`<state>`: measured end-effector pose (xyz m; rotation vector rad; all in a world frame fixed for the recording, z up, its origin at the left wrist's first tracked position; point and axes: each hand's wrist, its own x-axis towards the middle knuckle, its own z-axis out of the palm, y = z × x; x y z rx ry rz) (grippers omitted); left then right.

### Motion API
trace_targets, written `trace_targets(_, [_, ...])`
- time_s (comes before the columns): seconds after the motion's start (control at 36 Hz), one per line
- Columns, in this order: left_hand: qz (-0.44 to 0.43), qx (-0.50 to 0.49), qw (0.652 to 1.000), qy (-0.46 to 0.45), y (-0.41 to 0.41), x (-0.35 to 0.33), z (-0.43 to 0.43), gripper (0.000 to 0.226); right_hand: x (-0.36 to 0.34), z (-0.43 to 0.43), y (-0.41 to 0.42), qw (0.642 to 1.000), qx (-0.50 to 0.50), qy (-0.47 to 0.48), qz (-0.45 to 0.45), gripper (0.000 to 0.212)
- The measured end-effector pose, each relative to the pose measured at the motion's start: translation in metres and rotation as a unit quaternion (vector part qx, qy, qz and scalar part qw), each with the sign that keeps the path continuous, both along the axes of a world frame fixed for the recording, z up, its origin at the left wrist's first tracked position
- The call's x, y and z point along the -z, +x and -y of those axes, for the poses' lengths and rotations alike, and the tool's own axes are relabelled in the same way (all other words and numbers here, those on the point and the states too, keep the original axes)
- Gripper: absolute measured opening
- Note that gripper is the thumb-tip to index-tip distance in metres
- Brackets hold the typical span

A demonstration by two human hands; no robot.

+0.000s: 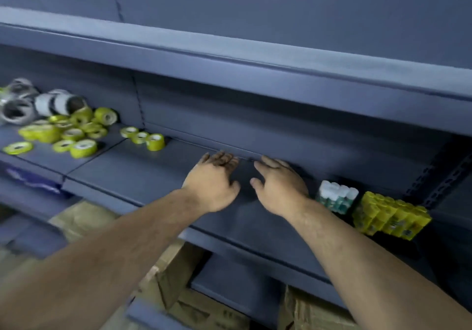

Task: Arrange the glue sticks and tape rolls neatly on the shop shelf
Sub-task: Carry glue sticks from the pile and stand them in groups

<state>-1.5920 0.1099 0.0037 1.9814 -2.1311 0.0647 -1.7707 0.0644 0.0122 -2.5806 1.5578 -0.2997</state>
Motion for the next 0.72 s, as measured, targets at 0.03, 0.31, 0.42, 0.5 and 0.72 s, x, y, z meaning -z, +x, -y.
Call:
trace_targets(0.03, [-0.001,-0.018,1.000,0.001,0.010,0.000,-0.009,0.076,0.001,-0.002,0.011,1.000,-0.017,-0.002,0.002,0.057])
trace_targets(0.31, [-0.042,-0.162,0.986,-0.006,0.113,0.006,-0.102,0.064,0.010,-0.040,0.135,0.985,-0.170,0.011,0.033,0.057])
trace_targets(0.42, [-0.058,-0.212,0.975,-0.023,0.161,0.008,-0.131,0.064,0.009,-0.059,0.195,0.975,-0.220,0.016,0.026,0.057])
trace_targets(0.5, [-0.062,-0.241,0.968,-0.032,0.202,0.009,-0.149,0.064,0.008,-0.071,0.245,0.968,-0.252,0.010,0.012,0.058])
trace_targets(0.72, [-0.049,-0.299,0.952,-0.027,0.342,0.010,-0.192,0.078,0.007,-0.098,0.401,0.953,-0.302,0.009,0.018,0.057])
